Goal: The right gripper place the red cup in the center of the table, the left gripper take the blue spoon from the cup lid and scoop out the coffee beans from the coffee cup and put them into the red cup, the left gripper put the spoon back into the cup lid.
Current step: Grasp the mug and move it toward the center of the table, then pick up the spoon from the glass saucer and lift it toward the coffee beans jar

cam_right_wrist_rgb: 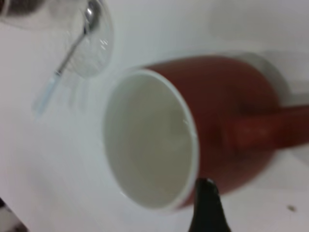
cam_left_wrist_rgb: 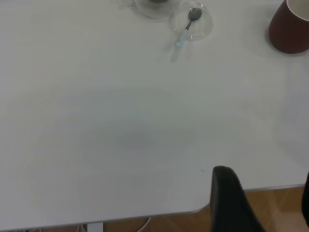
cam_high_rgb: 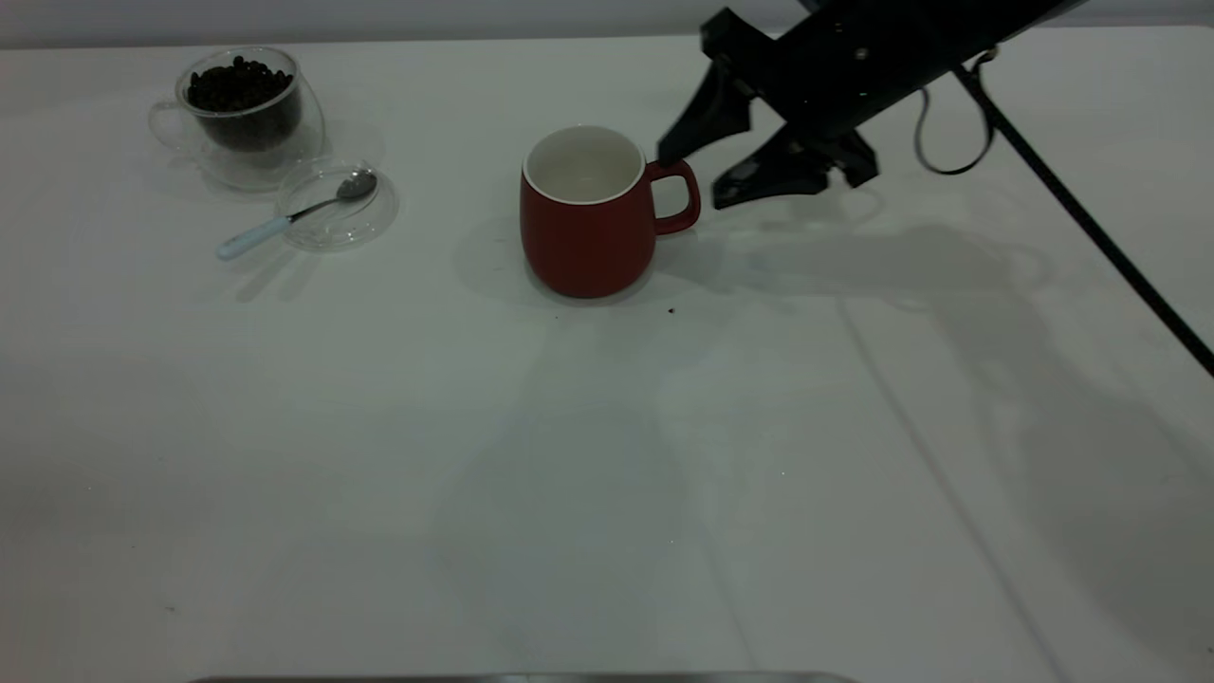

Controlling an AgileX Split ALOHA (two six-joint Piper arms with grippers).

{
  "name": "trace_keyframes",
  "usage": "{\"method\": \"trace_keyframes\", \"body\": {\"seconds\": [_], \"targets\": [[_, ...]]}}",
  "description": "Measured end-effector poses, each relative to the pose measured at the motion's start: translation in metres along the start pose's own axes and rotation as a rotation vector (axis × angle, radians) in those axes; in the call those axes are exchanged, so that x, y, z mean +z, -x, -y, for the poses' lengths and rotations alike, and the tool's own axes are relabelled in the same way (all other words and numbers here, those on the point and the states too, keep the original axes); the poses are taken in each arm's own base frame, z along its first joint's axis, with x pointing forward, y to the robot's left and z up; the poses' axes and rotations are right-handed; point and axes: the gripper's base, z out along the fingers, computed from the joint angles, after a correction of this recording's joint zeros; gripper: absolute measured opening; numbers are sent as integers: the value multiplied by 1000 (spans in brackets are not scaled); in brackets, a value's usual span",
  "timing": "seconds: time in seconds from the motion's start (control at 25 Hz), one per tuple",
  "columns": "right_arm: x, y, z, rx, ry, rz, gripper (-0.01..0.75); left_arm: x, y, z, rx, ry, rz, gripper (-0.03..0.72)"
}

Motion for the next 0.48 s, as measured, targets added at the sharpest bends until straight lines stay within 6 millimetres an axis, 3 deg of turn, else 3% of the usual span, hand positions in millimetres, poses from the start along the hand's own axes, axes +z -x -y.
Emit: {"method": "trace_keyframes", "body": {"seconds": [0.12,0.24,0.36,0.48], "targets": [[-24,6,-5,-89,-50,-23,558,0,0,0,0,0,0,422],[-76,15,-34,-246,-118,-47,558,0,0,0,0,0,0,422],[-159,12,-89,-434,-220,-49,558,0,0,0,0,0,0,422],[-248,-13,-143,-545,-344,16,558,0,0,0,0,0,0,422]]}}
